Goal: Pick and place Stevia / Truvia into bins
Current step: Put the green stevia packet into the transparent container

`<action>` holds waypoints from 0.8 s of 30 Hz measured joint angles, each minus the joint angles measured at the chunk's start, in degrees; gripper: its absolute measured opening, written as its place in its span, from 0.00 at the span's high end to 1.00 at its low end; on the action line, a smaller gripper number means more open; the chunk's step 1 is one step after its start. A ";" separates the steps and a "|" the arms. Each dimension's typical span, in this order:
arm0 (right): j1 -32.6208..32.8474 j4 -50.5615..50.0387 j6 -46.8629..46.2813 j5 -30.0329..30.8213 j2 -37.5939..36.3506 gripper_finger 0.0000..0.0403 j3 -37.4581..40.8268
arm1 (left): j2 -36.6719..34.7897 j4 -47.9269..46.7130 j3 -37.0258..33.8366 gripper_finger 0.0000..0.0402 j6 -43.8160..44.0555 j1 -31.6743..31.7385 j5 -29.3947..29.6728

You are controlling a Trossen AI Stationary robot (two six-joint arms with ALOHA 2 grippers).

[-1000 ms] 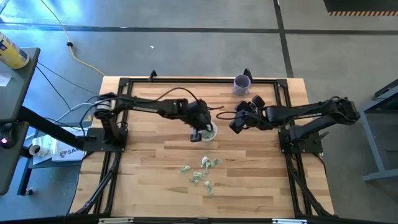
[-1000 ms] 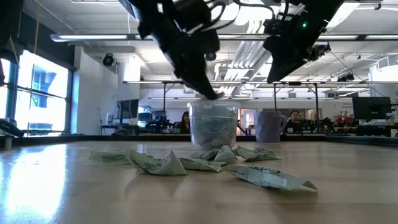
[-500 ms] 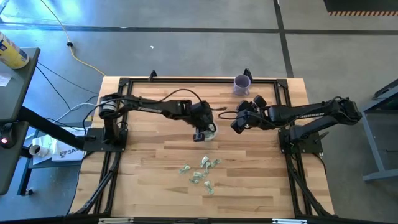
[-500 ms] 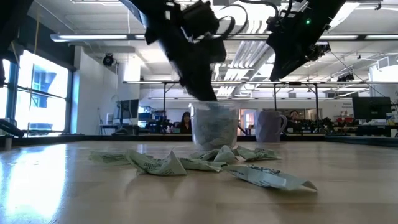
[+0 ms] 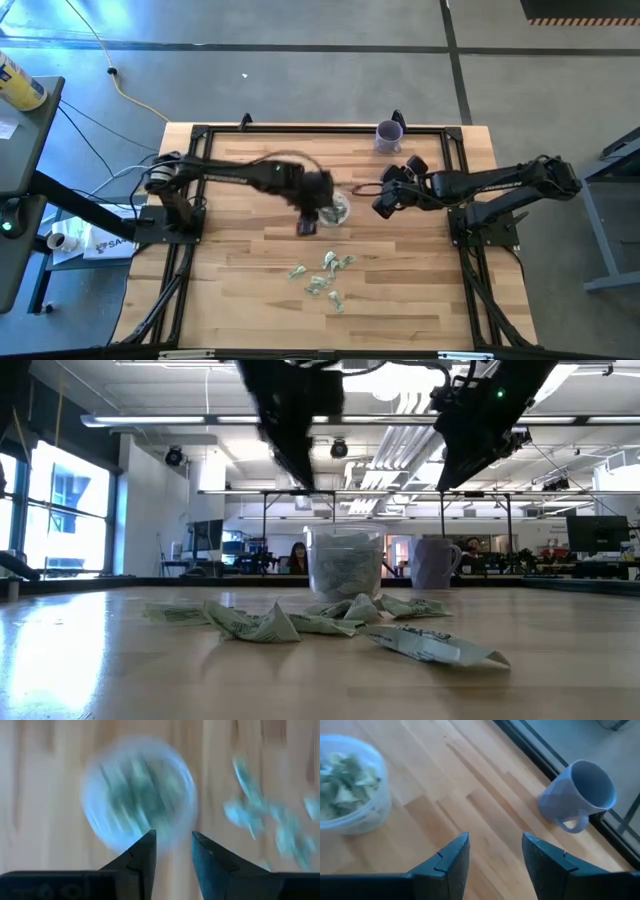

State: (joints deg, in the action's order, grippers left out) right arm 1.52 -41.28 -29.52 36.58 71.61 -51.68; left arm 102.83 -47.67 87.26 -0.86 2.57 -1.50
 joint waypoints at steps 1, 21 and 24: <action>0.44 0.00 -0.02 -0.08 0.00 0.57 0.02 | -0.61 -1.83 -0.80 0.61 1.19 -1.49 0.91; 15.36 1.25 -16.75 -15.34 0.02 0.51 0.08 | 5.85 -2.19 -7.47 0.41 46.29 -20.63 4.90; 17.22 0.73 -20.19 -16.26 0.02 0.49 0.08 | 7.53 -1.83 -7.45 0.33 48.28 -20.59 1.39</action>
State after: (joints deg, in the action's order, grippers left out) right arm 18.74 -40.54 -49.71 20.31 71.64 -51.59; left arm 110.36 -49.50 79.81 47.42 -18.02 -0.11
